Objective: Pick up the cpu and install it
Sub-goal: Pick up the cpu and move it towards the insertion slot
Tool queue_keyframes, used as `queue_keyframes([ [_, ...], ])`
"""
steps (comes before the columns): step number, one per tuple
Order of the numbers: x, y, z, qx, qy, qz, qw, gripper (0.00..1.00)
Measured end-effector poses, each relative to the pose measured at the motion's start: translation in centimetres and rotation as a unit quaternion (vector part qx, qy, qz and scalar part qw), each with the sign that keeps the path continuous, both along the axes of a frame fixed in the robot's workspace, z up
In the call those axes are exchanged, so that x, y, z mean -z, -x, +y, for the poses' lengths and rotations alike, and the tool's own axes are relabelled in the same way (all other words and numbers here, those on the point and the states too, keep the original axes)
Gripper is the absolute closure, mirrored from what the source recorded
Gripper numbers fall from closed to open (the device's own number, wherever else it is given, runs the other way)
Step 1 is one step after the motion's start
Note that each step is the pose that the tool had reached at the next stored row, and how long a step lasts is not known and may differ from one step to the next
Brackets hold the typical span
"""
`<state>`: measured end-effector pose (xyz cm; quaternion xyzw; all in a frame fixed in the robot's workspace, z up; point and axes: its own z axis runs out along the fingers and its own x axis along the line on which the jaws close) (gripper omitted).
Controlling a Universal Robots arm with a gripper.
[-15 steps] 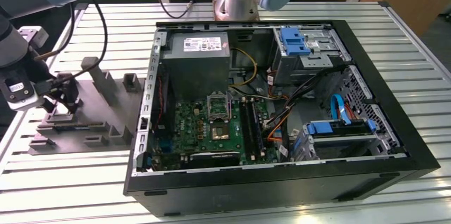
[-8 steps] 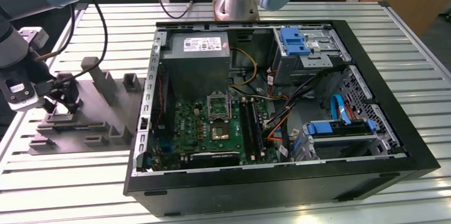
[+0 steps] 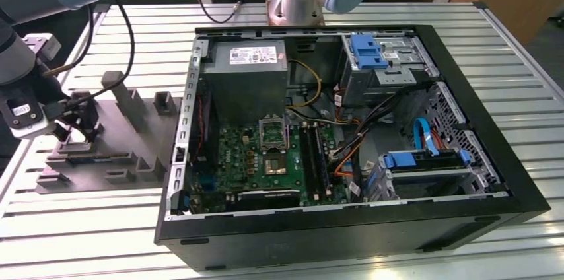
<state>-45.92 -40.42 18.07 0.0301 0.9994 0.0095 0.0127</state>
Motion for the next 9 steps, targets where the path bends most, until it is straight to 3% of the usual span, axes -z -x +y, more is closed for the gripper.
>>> queue_keyframes([
  [7,-0.01,0.0,0.0,0.0,0.0001,0.0001,1.0,0.42],
  [9,-0.01,0.0,0.0,0.0,0.0001,0.0001,1.0,0.5],
])
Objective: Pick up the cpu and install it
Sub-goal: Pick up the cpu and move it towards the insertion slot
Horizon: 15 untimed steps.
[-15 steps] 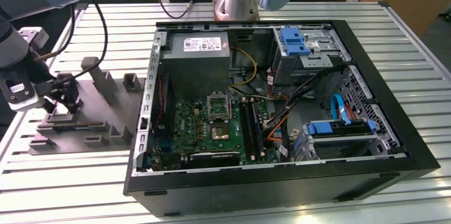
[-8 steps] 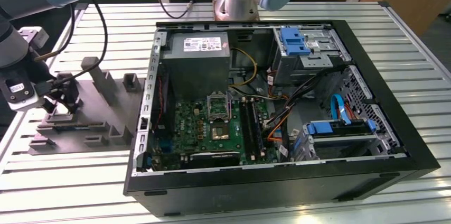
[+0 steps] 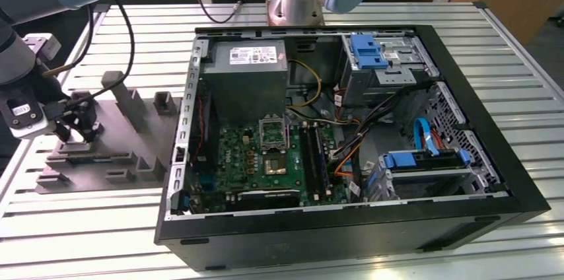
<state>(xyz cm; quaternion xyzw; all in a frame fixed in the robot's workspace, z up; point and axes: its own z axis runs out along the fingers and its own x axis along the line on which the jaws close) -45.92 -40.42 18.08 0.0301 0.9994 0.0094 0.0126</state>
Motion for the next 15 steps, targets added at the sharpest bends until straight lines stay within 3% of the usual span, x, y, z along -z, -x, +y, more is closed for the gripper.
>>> queue_keyframes([
  [8,-0.03,-0.01,0.0,0.0,0.0001,-0.0002,1.0,0.53],
  [15,-0.58,0.0,0.0,0.0,0.0002,-0.0001,1.0,0.53],
])
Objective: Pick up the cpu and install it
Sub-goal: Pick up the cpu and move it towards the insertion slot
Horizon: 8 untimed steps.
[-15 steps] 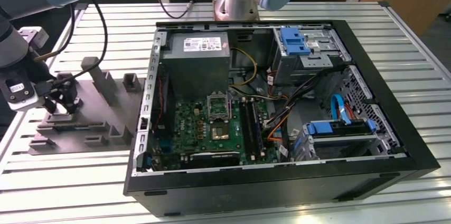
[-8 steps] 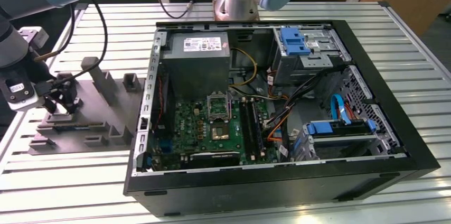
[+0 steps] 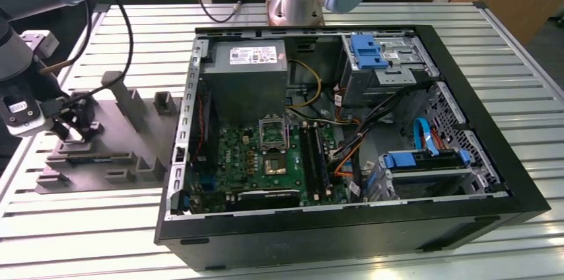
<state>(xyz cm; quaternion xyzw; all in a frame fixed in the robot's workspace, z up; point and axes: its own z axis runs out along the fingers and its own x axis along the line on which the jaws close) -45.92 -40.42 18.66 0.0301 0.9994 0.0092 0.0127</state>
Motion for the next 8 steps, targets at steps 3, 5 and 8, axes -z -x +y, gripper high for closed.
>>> queue_keyframes([
  [3,-0.37,0.0,0.0,0.0,0.0,0.0,1.0,0.53],
  [5,-0.68,0.0,0.0,0.0,0.0,0.0,1.0,0.53],
  [8,-1.15,0.0,0.0,0.0,0.0,0.0,1.0,0.53],
])
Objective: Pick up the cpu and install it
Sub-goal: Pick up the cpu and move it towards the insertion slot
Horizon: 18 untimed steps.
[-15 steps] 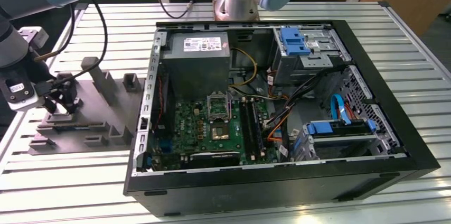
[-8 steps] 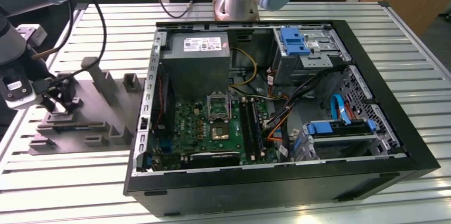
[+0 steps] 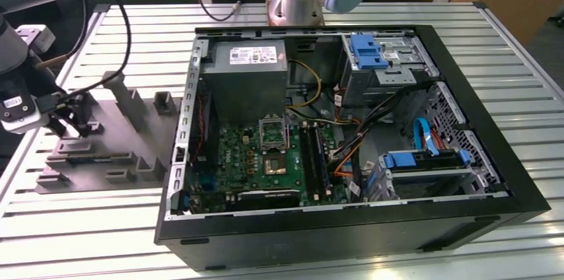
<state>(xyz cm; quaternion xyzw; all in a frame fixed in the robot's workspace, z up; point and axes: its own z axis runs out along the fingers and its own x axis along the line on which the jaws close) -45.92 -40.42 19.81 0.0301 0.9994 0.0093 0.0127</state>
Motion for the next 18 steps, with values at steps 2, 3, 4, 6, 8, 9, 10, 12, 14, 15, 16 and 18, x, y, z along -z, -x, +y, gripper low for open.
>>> queue_keyframes([
  [2,-0.32,0.0,0.0,0.0,0.0,0.0001,1.0,0.53],
  [3,-0.44,0.0,0.0,0.0,0.0,0.0,1.0,0.53],
  [4,-0.58,0.0,0.0,0.0,0.0,0.0,1.0,0.53],
  [6,-0.8,0.0,0.0,0.0,0.0,0.0,1.0,0.53],
  [8,-0.83,0.0,0.0,0.0,-0.0001,-0.0001,1.0,0.53],
  [9,-0.84,0.0,0.0,0.0,-0.0001,-0.0001,1.0,0.53],
  [10,-0.92,0.0,0.0,0.0,0.0,0.0,1.0,0.53],
  [12,-1.0,0.0,0.0,0.0,0.0002,0.0,1.0,0.53],
  [14,-1.05,0.0,0.0,0.0,0.0003,0.0001,1.0,0.53],
  [15,-1.09,0.0,0.0,0.0,0.0003,0.0001,1.0,0.53],
  [16,-1.13,0.0,0.0,0.0,0.0003,0.0001,1.0,0.53],
  [18,-1.22,0.0,0.0,0.0,0.0002,0.0001,1.0,0.53],
])
